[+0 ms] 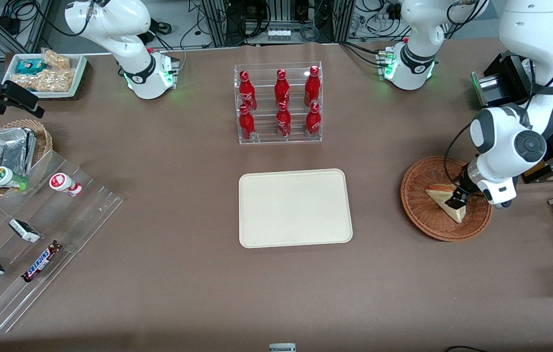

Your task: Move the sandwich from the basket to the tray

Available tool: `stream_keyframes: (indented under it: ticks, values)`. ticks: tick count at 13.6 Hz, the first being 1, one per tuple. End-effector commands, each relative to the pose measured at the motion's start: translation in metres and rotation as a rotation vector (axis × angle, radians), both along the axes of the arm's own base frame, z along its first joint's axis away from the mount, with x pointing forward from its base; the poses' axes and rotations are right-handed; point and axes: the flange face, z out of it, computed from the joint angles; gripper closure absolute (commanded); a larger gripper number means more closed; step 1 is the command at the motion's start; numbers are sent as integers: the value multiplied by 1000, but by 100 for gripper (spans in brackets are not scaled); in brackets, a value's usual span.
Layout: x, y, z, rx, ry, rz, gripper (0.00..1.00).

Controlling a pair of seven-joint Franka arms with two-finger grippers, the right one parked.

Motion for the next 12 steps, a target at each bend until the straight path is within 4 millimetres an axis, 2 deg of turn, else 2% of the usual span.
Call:
stream_keyframes:
  ticks: [1, 2, 4, 6, 8, 10, 12]
  values:
    - [20, -5, 26, 7, 5, 16, 94]
    - [31, -10, 43, 7, 25, -3, 95]
    - [55, -37, 81, 6, 72, -77, 95]
    - [69, -76, 93, 2, 109, -207, 95]
    - [72, -137, 93, 3, 107, -320, 95]
    - [79, -226, 91, 8, 80, -459, 95]
    - [80, -294, 77, 1, 63, -578, 95]
